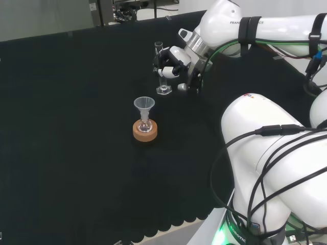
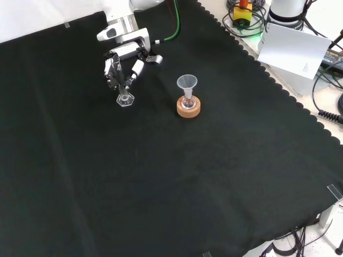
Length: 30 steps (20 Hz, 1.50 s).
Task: Put the graduated cylinder back on the table.
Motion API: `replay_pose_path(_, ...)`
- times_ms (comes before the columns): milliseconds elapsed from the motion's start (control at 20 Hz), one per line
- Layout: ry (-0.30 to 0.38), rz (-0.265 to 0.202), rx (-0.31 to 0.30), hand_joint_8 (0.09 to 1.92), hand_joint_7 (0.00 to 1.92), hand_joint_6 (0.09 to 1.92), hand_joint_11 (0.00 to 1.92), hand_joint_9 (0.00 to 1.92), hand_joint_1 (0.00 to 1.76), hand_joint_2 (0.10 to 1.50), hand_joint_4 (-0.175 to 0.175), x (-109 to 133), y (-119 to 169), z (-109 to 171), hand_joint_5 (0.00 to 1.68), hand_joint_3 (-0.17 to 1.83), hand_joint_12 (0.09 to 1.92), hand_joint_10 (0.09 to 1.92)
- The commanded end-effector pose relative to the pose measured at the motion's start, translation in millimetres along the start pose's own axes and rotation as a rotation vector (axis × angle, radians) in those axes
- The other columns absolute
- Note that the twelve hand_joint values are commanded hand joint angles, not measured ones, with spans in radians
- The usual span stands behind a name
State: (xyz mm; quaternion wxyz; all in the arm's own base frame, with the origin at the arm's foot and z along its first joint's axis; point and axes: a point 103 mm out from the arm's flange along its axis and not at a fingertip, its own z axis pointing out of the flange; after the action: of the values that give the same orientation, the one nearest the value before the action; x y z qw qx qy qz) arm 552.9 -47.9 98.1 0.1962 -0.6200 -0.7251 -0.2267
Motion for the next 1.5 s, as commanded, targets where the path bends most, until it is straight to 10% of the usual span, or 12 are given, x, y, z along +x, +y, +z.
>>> replay_pose_path(50,0.027,-0.004,0.020,0.64,0.95,1.03,1.14,1.32,1.16,1.13,-0.175,-1.3,-3.4,5.6,0.97,0.00,0.80,0.09)
replay_pose_path(350,0.049,0.000,0.054,0.65,0.83,1.11,1.02,1.23,1.14,1.15,-0.175,-3.5,-7.3,11.1,0.91,0.00,0.91,0.09)
replay_pose_path(650,0.052,0.012,0.089,0.68,0.73,1.12,0.87,1.17,1.10,1.15,-0.096,-7.7,-14.6,7.4,0.90,0.00,1.04,0.09)
replay_pose_path(850,0.039,0.012,0.098,0.65,0.67,0.72,0.76,1.09,1.10,1.09,-0.042,-4.5,-15.2,-0.2,0.81,-0.06,1.10,0.09)
replay_pose_path(1500,0.020,0.043,0.095,0.66,0.43,0.51,0.37,0.84,0.95,1.01,-0.062,3.0,-14.4,-31.2,0.41,-0.17,1.31,0.09)
